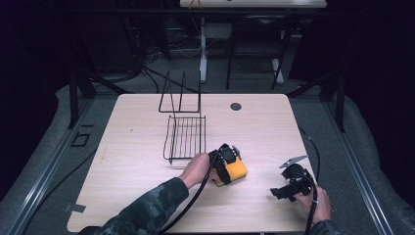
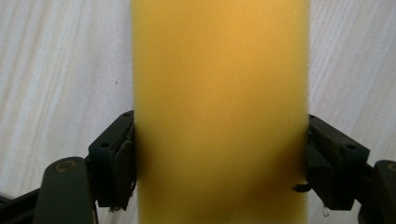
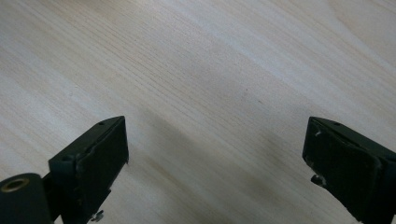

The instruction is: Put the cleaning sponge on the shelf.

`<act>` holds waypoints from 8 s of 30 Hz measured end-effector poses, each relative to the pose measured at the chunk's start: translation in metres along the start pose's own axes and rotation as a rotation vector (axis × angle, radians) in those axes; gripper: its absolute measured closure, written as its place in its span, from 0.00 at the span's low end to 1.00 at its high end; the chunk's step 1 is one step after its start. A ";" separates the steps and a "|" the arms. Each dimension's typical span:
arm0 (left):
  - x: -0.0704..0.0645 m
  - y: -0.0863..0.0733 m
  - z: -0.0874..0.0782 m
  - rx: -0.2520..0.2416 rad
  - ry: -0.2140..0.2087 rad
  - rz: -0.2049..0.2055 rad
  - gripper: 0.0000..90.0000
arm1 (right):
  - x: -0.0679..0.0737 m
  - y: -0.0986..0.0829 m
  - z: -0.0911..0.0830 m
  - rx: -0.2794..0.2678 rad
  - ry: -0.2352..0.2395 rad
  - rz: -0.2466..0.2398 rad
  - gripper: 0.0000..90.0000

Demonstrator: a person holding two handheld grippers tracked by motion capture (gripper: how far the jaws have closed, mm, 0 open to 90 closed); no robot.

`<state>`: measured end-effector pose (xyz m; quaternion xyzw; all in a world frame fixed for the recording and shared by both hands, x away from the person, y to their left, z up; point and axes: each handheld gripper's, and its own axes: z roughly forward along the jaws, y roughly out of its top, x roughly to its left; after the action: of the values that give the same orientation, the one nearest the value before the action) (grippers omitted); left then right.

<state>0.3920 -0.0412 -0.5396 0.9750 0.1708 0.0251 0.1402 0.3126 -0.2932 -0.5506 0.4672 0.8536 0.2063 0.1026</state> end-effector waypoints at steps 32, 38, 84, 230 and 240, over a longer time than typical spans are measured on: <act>-0.011 -0.018 -0.054 -0.054 0.013 0.092 0.26 | 0.000 0.000 0.001 0.012 -0.006 -0.004 0.07; -0.009 -0.025 -0.064 -0.061 0.022 0.086 0.26 | 0.000 0.000 0.001 0.018 -0.007 -0.006 0.07; 0.017 -0.095 -0.120 -0.085 0.134 0.085 0.26 | 0.001 -0.001 0.002 0.025 -0.012 -0.004 0.08; 0.090 -0.186 -0.129 -0.325 0.177 0.185 0.00 | 0.005 -0.002 0.000 0.022 -0.020 -0.020 0.08; 0.059 -0.216 -0.129 -0.352 0.206 0.082 0.00 | 0.005 -0.002 0.001 0.024 -0.022 -0.023 0.08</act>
<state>0.3644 0.2076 -0.4770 0.9338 0.1375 0.1598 0.2892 0.3087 -0.2898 -0.5521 0.4607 0.8602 0.1898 0.1090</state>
